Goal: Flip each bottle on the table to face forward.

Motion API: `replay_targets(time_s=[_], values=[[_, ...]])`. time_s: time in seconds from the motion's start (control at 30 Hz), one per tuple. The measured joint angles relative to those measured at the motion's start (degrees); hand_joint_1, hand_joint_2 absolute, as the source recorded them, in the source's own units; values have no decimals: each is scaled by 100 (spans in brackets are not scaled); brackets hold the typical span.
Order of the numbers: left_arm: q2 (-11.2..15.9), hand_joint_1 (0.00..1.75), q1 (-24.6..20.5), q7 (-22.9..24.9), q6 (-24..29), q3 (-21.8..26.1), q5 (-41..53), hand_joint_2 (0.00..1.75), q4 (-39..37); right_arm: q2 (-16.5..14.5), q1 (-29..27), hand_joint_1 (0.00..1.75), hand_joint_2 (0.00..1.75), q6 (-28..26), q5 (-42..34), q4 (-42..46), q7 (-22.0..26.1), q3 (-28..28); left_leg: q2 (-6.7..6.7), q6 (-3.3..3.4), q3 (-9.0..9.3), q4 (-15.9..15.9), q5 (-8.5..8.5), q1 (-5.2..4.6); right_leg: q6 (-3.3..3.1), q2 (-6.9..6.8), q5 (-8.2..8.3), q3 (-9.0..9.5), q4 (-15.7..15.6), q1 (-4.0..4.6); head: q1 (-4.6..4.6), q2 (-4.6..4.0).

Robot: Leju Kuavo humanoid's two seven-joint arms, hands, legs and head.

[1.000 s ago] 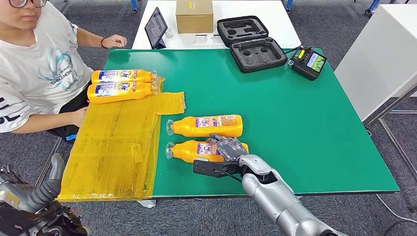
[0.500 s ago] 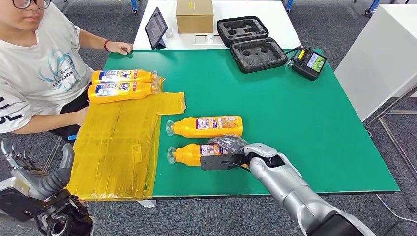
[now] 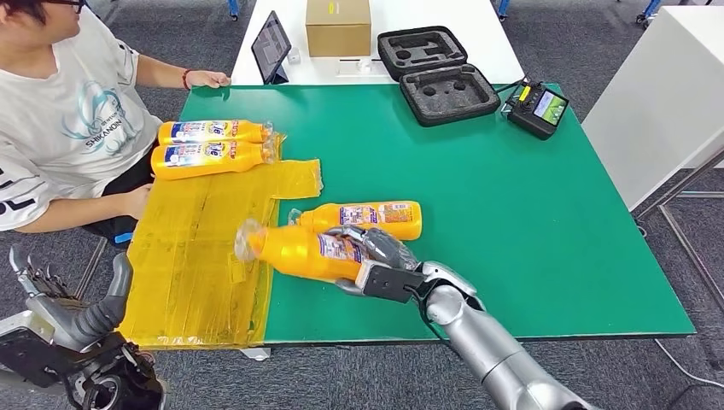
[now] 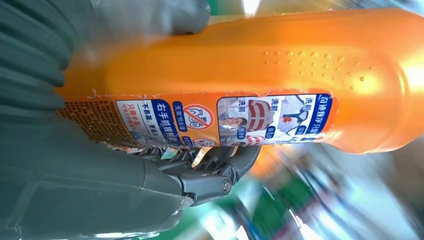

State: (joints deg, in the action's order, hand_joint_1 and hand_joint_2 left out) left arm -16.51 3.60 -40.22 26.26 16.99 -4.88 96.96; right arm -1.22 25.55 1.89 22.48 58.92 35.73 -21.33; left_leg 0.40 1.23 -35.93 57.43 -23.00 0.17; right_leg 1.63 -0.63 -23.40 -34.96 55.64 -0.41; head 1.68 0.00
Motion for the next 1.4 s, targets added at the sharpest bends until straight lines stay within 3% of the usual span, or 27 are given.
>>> replay_targets(time_s=[0.2, 0.33, 0.53, 0.7, 0.87, 1.03, 1.4], values=[[-86, 0, 45, 0, -302, 96, -283, 175, 1, -352, -508, 175, 175, -713, -563, 892, 313, 456, 0, -1, -2, 0, -1, 0, 2, 0, -3, -3, -1, -3, -1, 0], [-163, 0, 87, 0, -745, 175, -564, 175, 0, -469, -740, 175, 175, -1469, -744, 1289, 407, 601, 0, 0, -2, 0, -2, -3, 4, 1, -2, -3, -1, -8, -1, 0], [-202, 0, 126, 47, -1222, 127, -979, 175, -102, -520, -887, 175, 175, -1729, -961, 1516, 424, 692, 0, 1, -1, 1, -2, -5, 5, 0, -2, -4, -2, -10, 0, 0], [-28, 0, 170, 671, -2403, -698, -1813, 175, -458, -555, -911, 175, 175, -1704, -1276, 1240, 423, 820, -1, 2, -3, 0, -2, -5, 6, -1, -2, -3, -1, -9, -1, 0], [174, 0, 99, 1122, -2913, -1545, -1958, 175, -761, -664, -935, 175, 175, -1678, -1500, 784, 423, 836, -1, 2, -3, 1, -2, -5, 4, -1, 0, -5, -2, -8, 1, 0], [344, 0, -259, 1279, -2868, -2200, -2105, 175, -1179, -876, -928, 175, 175, -1827, -1272, 297, 423, 486, 3, 1, -7, 0, -3, -2, 1, 2, 1, -6, 0, -5, 0, 0], [588, 0, -530, 1225, -2762, -2435, -2247, 175, -1597, -1134, -771, 175, 175, -1879, -1050, -474, 425, -246, 3, 0, -6, 0, -2, 1, 0, 1, 0, -7, 0, -5, -1, 0]])
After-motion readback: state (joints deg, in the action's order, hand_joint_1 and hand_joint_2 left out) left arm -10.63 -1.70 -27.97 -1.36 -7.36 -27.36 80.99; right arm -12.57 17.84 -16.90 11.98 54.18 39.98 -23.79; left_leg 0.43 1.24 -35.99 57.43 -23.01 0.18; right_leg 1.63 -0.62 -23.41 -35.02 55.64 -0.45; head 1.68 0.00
